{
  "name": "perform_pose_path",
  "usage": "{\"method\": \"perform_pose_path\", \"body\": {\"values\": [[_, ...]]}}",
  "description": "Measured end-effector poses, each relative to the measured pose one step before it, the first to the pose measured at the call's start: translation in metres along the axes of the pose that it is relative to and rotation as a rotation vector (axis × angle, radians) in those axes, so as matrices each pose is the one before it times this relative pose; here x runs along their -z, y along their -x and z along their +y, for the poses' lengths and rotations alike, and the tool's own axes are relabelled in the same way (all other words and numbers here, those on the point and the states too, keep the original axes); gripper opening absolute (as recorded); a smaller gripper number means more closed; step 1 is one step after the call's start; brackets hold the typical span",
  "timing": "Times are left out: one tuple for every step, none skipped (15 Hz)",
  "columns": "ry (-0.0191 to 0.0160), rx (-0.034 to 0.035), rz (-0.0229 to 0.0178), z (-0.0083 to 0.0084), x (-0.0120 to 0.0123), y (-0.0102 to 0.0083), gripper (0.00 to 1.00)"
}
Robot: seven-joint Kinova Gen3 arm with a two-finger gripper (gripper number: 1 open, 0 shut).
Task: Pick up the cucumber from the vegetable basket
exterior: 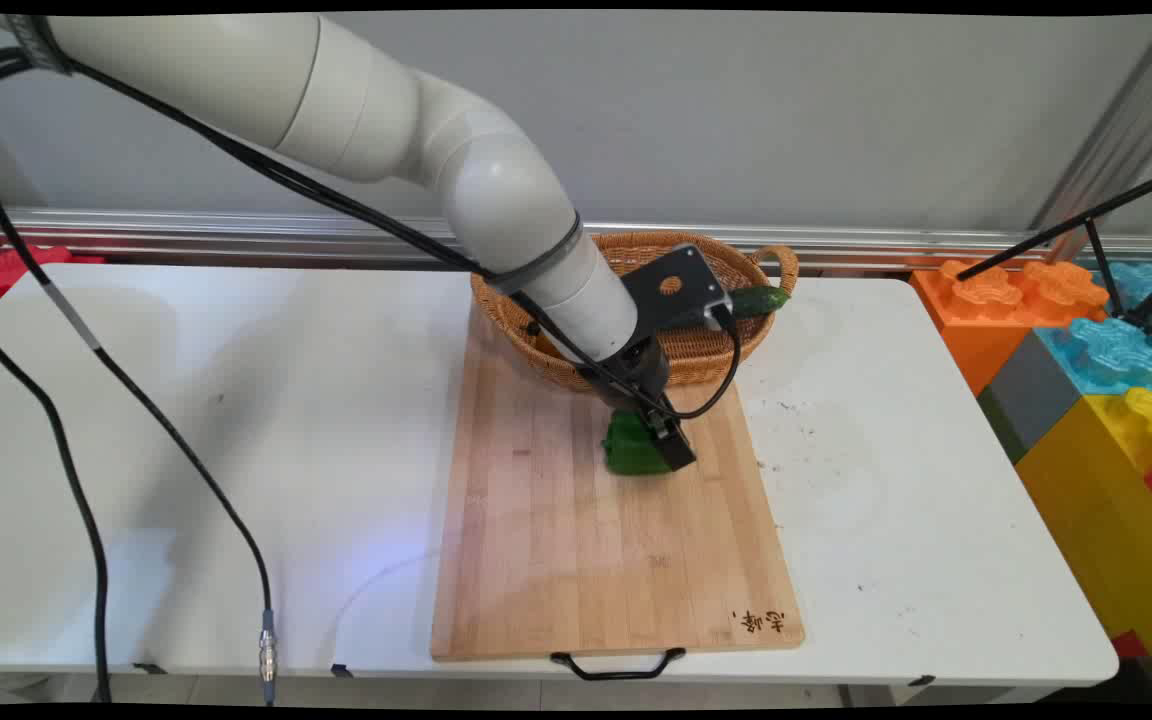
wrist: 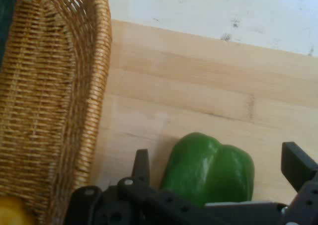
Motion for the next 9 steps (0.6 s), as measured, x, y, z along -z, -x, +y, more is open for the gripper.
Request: {"method": "perform_pose_path", "body": {"values": [[-0.00370,-0.00203,-0.00062,0.00035,0.00302,-0.00166,1.00],[-0.00518,-0.00665,-0.00450,0.00089,0.00592,-0.00294,1.00],[-0.00416,-0.00534,-0.00230,0.00034,0.00468,-0.00201,1.00],[-0.00630,-0.01422,-0.00775,0.00030,0.00853,-0.00294,1.00],[-0.00548,-0.01596,-0.00613,-0.00028,0.00638,-0.00230,1.00],[-0.00875,-0.02577,-0.00735,-0.00133,0.01017,-0.00371,1.00],[-0.01181,-0.03191,-0.01015,-0.00288,0.01153,-0.00342,1.00],[-0.01488,-0.03444,-0.01270,-0.00487,0.01132,-0.00235,1.00],[-0.01269,-0.02736,-0.01237,-0.00547,0.00867,-0.00043,1.00]]}}
